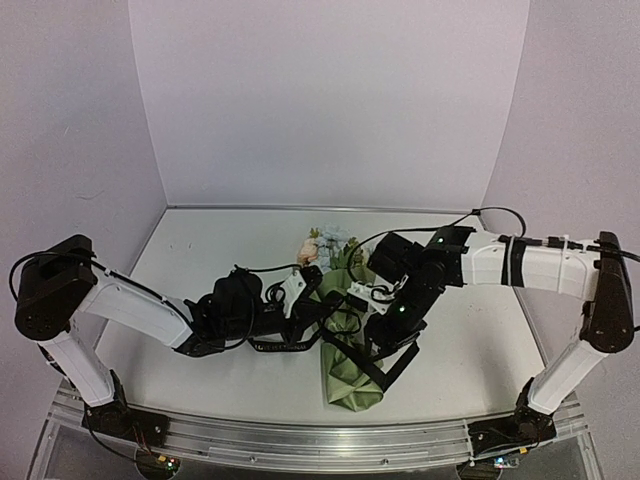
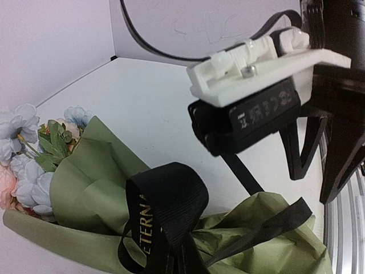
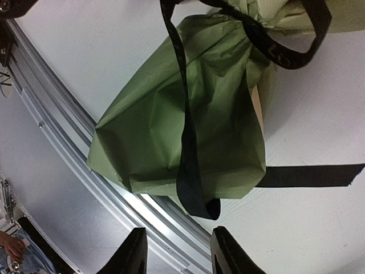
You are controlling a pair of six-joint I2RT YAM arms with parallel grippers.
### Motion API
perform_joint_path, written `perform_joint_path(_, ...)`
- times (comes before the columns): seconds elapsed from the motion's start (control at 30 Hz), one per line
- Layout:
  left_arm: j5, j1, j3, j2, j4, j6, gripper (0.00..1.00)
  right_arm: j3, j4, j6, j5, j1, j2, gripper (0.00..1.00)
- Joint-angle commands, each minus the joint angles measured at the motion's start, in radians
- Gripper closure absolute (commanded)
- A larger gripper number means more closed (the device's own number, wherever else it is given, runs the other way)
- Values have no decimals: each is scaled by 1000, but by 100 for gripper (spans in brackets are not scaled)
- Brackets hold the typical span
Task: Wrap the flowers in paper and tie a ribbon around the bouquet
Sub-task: Cross the half-tied ribbon over the folded bouquet.
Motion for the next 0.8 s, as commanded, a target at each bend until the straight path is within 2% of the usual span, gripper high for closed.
perform_joint_path(0.0, -5, 12, -11, -38, 32, -8, 98, -31, 90, -12, 37, 21, 34, 62)
perform_joint_path(0.3, 11, 20, -27, -43, 19, -15, 98, -86, 171, 23, 46, 28, 45, 63)
perform_joint_path(0.47, 7, 21, -45, -54, 22, -16, 98, -113, 198, 47, 32, 31, 43, 68)
perform_joint_path(0.77, 3, 28, -50, -70, 18, 1, 97, -120, 189, 75, 13, 32, 20, 99)
